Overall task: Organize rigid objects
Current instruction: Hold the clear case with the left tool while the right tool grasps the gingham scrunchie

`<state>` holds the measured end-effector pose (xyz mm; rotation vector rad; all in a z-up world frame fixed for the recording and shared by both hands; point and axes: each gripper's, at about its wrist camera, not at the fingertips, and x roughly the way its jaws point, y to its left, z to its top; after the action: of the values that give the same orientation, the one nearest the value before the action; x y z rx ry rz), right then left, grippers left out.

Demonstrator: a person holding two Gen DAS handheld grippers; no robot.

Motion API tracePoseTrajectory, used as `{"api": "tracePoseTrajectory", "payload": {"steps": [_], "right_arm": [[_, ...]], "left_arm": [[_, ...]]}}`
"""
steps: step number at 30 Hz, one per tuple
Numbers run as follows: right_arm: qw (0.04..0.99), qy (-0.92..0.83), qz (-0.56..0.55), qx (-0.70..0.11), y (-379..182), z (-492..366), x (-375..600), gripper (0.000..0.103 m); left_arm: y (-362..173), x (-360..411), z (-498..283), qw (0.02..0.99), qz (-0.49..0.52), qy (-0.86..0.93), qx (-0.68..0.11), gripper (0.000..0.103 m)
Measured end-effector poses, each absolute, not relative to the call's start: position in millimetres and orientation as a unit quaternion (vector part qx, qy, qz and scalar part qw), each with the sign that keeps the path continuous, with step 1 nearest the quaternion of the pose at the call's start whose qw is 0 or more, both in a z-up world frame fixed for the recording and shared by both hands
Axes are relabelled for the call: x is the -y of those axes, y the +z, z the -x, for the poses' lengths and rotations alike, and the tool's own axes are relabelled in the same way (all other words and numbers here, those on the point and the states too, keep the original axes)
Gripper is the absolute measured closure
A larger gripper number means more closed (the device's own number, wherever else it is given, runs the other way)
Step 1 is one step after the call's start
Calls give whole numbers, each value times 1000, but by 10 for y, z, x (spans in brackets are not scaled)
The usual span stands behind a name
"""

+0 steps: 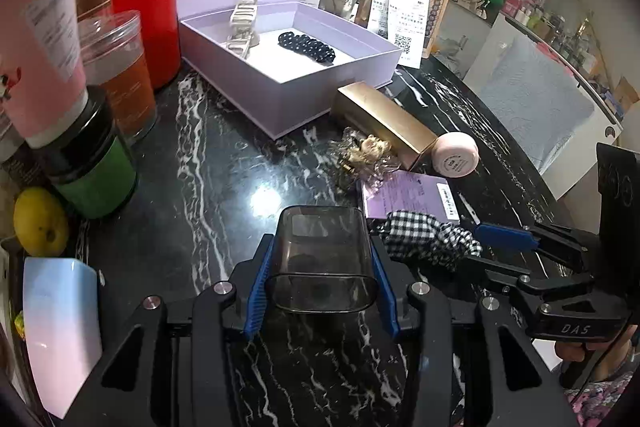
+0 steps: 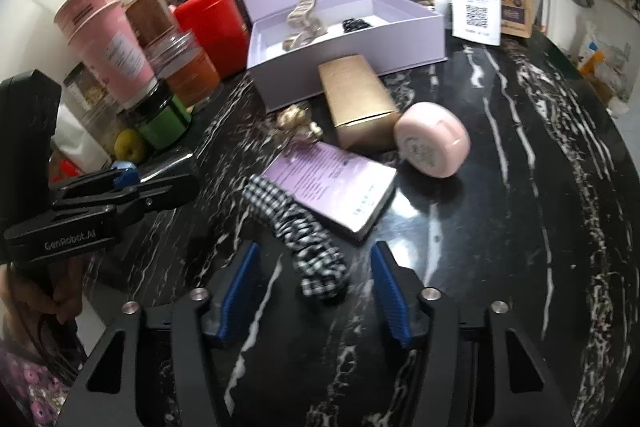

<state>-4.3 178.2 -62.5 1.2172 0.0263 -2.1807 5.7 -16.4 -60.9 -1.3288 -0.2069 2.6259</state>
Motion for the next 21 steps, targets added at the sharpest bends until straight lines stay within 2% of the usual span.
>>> {"api": "tracePoseTrajectory", "payload": {"steps": [2, 6, 9, 18, 20, 21], "right_arm": [[318, -827, -462, -16, -640, 30, -1745, 58], [317, -828, -460, -38, -668, -16, -1667, 81], [322, -827, -459, -45, -657, -56, -1661, 83], [340, -815, -463, -72, -638, -181, -1632, 82], [340, -815, -464, -71, -659, -146, -1606, 73], [339, -815, -464, -72, -664, -131, -1592, 65]], "left_arm": [[-625, 185, -72, 95, 449, 885, 74, 58], [-649, 203, -79, 97, 450, 884, 78, 58], [-662, 204, -72, 100, 452, 883, 80, 58], [-695, 212, -50, 107, 455, 880, 84, 58], [-707, 220, -42, 107, 457, 879, 87, 58], [-713, 224, -41, 107, 458, 878, 87, 58]]}}
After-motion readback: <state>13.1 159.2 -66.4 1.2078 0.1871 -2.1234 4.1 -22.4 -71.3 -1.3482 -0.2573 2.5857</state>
